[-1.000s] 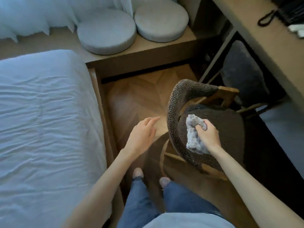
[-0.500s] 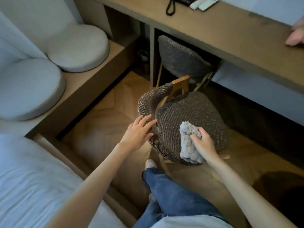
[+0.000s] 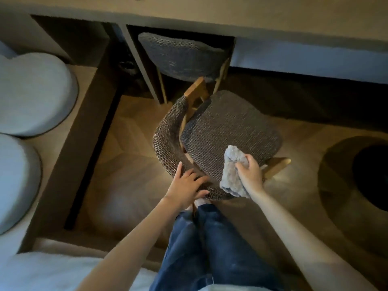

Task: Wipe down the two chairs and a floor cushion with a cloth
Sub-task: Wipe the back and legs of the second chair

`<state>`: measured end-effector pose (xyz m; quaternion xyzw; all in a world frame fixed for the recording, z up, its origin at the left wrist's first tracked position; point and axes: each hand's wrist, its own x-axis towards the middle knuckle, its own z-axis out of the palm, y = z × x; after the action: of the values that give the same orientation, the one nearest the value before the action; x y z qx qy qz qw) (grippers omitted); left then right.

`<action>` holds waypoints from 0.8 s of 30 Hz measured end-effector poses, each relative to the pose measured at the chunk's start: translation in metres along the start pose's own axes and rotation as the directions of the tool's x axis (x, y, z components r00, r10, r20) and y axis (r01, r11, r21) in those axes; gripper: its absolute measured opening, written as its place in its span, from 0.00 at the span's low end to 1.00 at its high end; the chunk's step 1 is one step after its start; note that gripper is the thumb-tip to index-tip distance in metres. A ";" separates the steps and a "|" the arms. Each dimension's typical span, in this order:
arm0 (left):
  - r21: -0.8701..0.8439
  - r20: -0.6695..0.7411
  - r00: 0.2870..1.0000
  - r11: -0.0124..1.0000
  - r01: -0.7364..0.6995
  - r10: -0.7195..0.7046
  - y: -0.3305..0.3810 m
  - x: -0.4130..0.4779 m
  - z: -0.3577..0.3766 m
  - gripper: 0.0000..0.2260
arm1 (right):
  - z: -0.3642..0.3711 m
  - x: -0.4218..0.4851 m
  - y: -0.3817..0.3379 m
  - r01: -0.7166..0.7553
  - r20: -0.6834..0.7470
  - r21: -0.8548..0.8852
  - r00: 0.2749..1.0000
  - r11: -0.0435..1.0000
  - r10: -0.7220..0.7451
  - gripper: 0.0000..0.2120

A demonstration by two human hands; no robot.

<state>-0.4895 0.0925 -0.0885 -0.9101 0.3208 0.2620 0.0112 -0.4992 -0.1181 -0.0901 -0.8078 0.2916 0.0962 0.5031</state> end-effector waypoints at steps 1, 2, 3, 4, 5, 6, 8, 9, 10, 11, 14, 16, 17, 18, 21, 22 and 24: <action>0.001 0.003 0.999 0.999 -0.033 0.033 0.003 0.005 0.004 0.25 | -0.002 -0.004 0.008 -0.019 -0.050 0.020 0.999 1.000 0.020 0.05; 0.012 0.010 0.998 0.998 -0.065 0.064 0.006 0.010 0.009 0.25 | -0.004 -0.007 0.018 -0.038 -0.094 0.033 0.995 0.999 0.041 0.05; 0.034 0.018 0.995 0.995 -0.095 0.094 0.009 0.015 0.013 0.25 | -0.005 -0.012 0.028 -0.053 -0.133 0.041 0.989 0.998 0.058 0.05; 0.067 0.012 0.992 0.990 -0.123 0.122 0.010 0.020 0.019 0.25 | -0.005 -0.016 0.040 -0.057 -0.168 0.048 0.984 0.997 0.065 0.05; 0.106 -0.023 0.988 0.983 -0.148 0.151 0.012 0.025 0.026 0.26 | -0.004 -0.019 0.051 -0.049 -0.198 0.048 0.979 0.998 0.057 0.06; 0.149 -0.066 0.981 0.974 -0.172 0.184 0.013 0.030 0.032 0.27 | -0.003 -0.022 0.062 -0.038 -0.222 0.036 0.974 0.999 0.045 0.07; 0.231 -0.115 0.960 0.947 -0.223 0.255 0.018 0.037 0.044 0.29 | 0.003 -0.024 0.083 -0.027 -0.257 -0.010 0.966 1.000 0.023 0.11; 0.266 -0.134 0.949 0.933 -0.243 0.285 0.020 0.040 0.050 0.29 | 0.006 -0.024 0.093 -0.018 -0.262 -0.036 0.965 0.999 0.008 0.13; 0.291 -0.165 0.937 0.923 -0.252 0.307 0.022 0.042 0.055 0.28 | 0.011 -0.022 0.101 -0.004 -0.256 -0.062 0.967 0.998 -0.012 0.15; 0.311 -0.205 0.924 0.916 -0.252 0.323 0.025 0.044 0.059 0.28 | 0.016 -0.021 0.111 0.012 -0.244 -0.082 0.969 0.997 -0.031 0.16; 0.385 -0.332 0.866 0.892 -0.238 0.375 0.032 0.047 0.068 0.25 | 0.032 -0.012 0.136 0.085 -0.241 -0.101 0.965 0.991 -0.107 0.16; 0.406 -0.415 0.814 0.884 -0.233 0.406 0.033 0.048 0.077 0.24 | 0.041 -0.003 0.150 0.153 -0.306 -0.104 0.935 0.983 -0.178 0.14; 0.413 -0.466 0.779 0.882 -0.227 0.419 0.032 0.051 0.081 0.23 | 0.045 0.002 0.157 0.185 -0.355 -0.117 0.910 0.976 -0.215 0.14; 0.414 -0.513 0.743 0.883 -0.223 0.429 0.030 0.052 0.085 0.22 | 0.049 0.006 0.163 0.214 -0.404 -0.135 0.880 0.967 -0.251 0.13; 0.424 -0.600 0.676 0.887 -0.185 0.428 0.030 0.054 0.097 0.21 | 0.059 0.013 0.178 0.280 -0.509 -0.149 0.801 0.948 -0.316 0.13; 0.433 -0.609 0.670 0.886 -0.169 0.425 0.031 0.055 0.099 0.21 | 0.061 0.014 0.180 0.297 -0.527 -0.156 0.782 0.942 -0.334 0.13; 0.452 -0.600 0.675 0.878 -0.155 0.428 0.032 0.054 0.099 0.23 | 0.064 0.012 0.182 0.325 -0.540 -0.168 0.759 0.931 -0.363 0.13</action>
<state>-0.5197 0.0544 -0.1953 -0.8580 0.4883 -0.1582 0.0179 -0.5839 -0.1260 -0.2632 -0.8553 0.2701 -0.2305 0.3775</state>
